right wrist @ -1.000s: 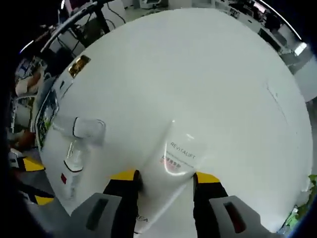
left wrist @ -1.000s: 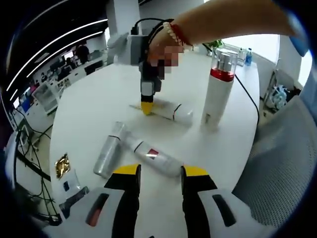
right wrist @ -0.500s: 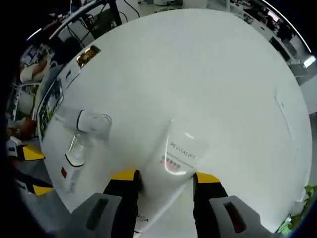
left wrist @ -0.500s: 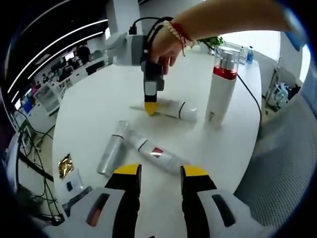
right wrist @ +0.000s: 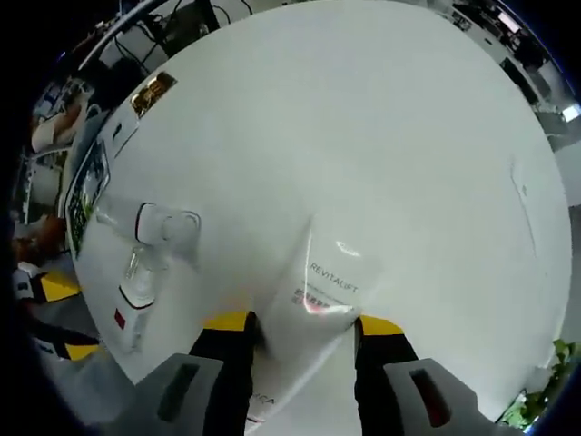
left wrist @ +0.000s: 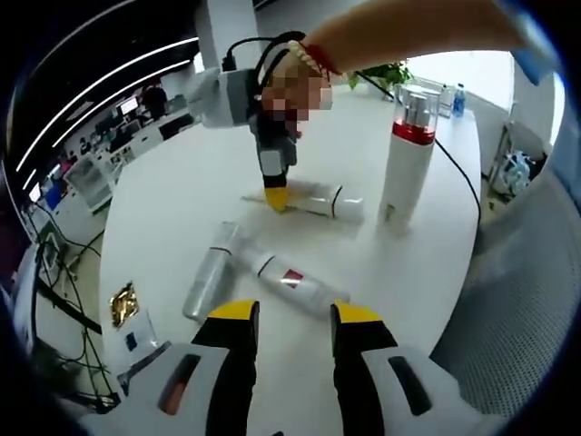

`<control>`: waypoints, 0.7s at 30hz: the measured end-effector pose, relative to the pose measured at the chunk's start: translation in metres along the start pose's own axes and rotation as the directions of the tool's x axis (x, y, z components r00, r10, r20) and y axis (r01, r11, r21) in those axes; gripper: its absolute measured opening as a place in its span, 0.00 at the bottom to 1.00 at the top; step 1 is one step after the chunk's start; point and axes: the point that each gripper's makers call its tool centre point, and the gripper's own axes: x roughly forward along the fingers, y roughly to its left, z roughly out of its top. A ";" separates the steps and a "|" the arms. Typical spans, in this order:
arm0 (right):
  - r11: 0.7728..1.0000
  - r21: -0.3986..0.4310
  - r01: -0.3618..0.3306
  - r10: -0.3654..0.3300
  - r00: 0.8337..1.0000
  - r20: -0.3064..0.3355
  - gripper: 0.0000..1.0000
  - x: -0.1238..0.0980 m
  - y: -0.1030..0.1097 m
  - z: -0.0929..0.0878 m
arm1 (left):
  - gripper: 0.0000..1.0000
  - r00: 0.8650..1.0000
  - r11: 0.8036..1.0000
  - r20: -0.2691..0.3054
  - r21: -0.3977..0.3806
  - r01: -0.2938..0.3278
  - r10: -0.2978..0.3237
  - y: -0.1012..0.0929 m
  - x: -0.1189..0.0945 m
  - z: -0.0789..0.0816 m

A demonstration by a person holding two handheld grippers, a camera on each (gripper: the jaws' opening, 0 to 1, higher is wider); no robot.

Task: Arrange the skincare products in the storage area until every visible bottle or jar stands upright without overlapping.

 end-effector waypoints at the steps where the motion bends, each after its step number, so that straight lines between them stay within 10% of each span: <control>1: 1.000 -0.001 0.000 0.000 1.000 -0.004 0.39 0.000 0.000 0.000 | 0.29 1.000 1.000 0.003 -0.004 -0.004 0.005 0.001 -0.001 0.000; 21: 1.000 -0.004 -0.008 0.008 1.000 -0.029 0.41 0.000 0.005 0.001 | 0.29 1.000 1.000 0.028 0.010 -0.015 0.014 0.001 -0.004 0.005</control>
